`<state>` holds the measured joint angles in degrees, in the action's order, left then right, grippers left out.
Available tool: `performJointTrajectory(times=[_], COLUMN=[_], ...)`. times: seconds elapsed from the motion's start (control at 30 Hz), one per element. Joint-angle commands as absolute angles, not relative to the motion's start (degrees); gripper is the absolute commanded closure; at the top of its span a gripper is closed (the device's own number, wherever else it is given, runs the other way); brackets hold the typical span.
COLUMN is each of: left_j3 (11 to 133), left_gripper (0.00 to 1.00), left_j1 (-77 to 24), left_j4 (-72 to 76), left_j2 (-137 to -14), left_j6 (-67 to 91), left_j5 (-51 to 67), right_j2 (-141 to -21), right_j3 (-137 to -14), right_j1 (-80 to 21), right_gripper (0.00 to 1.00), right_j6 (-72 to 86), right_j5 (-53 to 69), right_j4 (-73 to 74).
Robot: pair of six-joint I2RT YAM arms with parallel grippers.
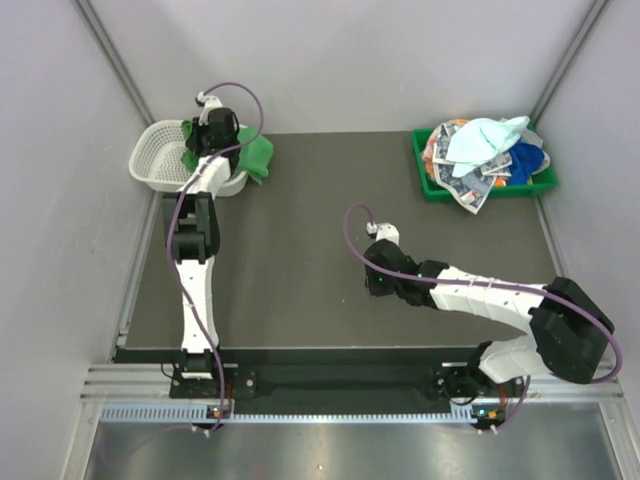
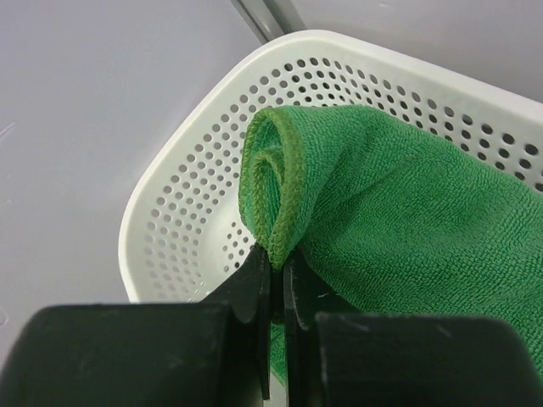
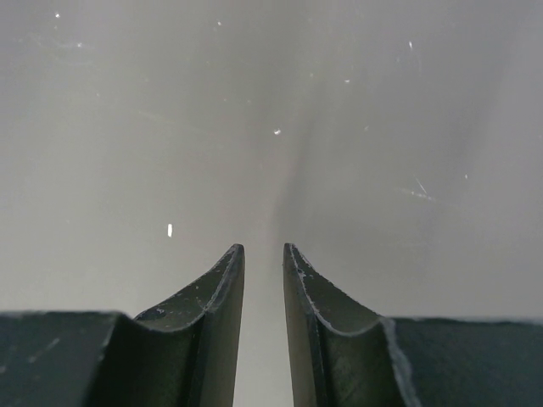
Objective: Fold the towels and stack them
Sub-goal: Neatly place the folded towel into the bin
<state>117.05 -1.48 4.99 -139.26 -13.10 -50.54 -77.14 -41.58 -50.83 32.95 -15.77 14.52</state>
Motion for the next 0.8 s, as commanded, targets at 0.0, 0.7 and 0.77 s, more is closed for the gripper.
performJointTrajectory(times=[0.0,0.7,0.77], left_j3=[121.3,132.1,131.7], left_gripper=[1.0,0.31,0.27], left_j1=[2.2,8.7,8.6], left_j4=[4.8,-4.6,-4.7], left_j2=[-140.4,-148.4,-148.0], left_j6=[-9.8,-2.2,-1.8], left_j5=[-48.6,-42.4,-42.9], right_j2=[-78.4,-83.5,-83.3], right_j3=[-45.1,-48.3,-48.2], right_j1=[-50.4,-50.5,-50.5], right_gripper=[0.75,0.75,0.75], right_j6=[31.6,30.1,30.1], right_j5=[-15.1,-12.6,-12.4], right_j4=[13.6,13.3,13.3])
